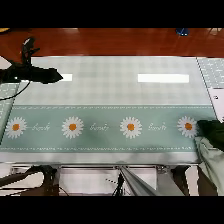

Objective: Fold the shirts.

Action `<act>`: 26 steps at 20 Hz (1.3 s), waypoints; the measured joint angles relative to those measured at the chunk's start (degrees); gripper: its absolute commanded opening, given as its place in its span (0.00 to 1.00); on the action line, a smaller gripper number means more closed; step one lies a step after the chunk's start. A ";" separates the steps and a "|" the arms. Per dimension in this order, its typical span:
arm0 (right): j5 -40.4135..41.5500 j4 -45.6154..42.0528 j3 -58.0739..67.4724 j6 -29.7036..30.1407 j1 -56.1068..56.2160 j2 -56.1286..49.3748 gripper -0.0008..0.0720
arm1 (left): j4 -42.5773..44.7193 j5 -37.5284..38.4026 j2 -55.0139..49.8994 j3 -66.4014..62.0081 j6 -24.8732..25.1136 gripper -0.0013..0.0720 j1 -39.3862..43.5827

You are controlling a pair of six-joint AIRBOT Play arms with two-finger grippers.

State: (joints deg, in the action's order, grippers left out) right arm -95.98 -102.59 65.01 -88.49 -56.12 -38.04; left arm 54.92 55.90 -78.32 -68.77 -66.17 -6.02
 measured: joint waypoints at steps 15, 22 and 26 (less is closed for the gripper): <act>0.11 -13.03 -10.49 8.79 -9.92 -4.50 0.54 | 0.46 -10.97 -1.97 0.00 5.16 0.37 0.00; 15.78 18.75 -9.40 14.69 -1.18 -4.50 0.54 | 1.75 -7.41 0.24 0.00 5.60 0.28 0.68; 21.11 23.19 -9.20 16.52 19.50 -4.50 0.78 | 10.34 -2.75 6.95 0.00 3.19 0.87 5.25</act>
State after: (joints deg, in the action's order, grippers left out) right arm -74.87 -79.40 55.81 -71.96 -36.62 -42.54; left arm 65.25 53.15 -71.37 -68.77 -62.98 -0.78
